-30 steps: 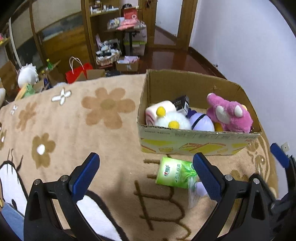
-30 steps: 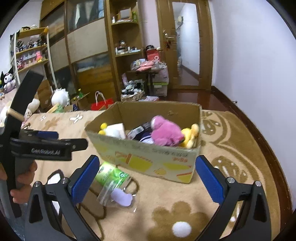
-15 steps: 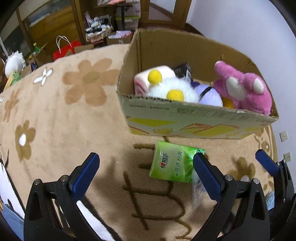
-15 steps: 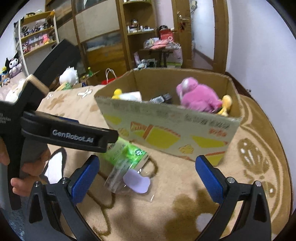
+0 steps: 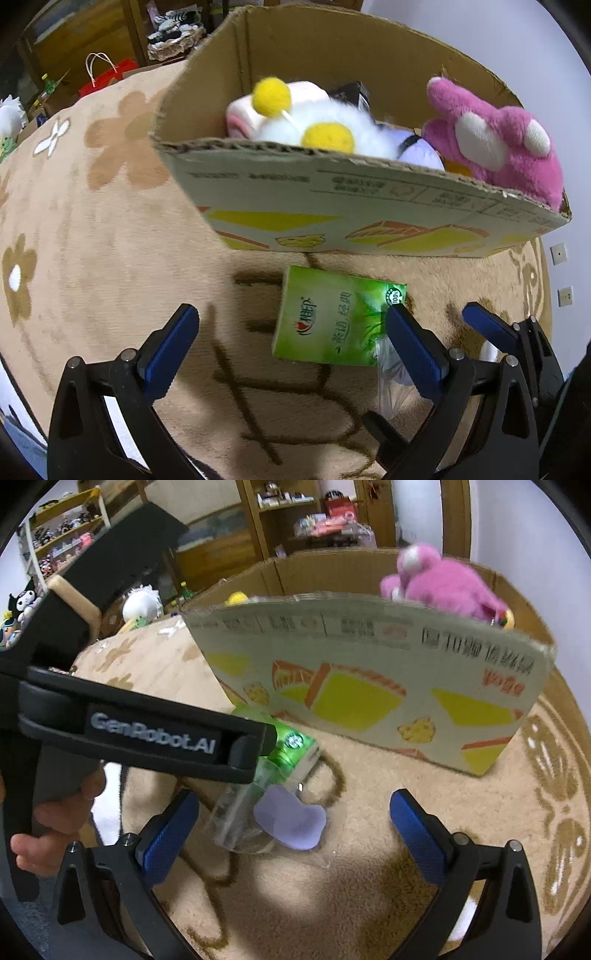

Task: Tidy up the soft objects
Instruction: 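Grasp the green tissue pack with the left tool while the right tool reaches the clear plastic bag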

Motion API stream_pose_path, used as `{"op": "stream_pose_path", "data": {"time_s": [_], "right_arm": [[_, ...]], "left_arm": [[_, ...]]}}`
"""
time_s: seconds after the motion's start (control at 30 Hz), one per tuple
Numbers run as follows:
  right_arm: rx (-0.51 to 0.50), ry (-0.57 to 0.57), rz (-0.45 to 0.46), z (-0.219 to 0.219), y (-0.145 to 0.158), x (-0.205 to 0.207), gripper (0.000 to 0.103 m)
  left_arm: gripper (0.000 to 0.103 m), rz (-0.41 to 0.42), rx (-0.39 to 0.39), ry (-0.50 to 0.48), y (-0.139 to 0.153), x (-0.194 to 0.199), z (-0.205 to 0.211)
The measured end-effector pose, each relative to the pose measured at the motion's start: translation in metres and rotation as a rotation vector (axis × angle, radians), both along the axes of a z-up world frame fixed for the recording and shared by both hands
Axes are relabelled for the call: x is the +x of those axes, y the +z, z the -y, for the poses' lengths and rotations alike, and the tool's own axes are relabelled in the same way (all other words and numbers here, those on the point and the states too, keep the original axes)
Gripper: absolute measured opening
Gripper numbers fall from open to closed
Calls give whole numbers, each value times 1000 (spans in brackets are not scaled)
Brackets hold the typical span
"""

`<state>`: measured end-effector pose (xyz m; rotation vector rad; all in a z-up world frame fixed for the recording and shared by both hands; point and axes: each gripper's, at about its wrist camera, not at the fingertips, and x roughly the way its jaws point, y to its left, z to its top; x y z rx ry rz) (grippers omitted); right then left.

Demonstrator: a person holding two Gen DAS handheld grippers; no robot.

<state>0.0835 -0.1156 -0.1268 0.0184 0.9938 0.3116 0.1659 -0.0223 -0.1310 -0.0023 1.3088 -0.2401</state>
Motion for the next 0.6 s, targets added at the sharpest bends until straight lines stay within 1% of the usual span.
{"op": "stream_pose_path", "data": {"time_s": [0.23, 0.37, 0.47, 0.6], "right_arm": [[-44, -52, -94, 7, -21, 14, 103], [-55, -64, -97, 10, -23, 13, 103], [-98, -68, -96, 10, -25, 10, 103], [-120, -56, -91, 10, -27, 6, 103]], "left_arm": [[100, -28, -34, -18, -10, 6, 7], [100, -42, -48, -23, -16, 11, 9], [100, -47, -49, -32, -18, 11, 12], [100, -51, -35, -48, -23, 13, 16]]}}
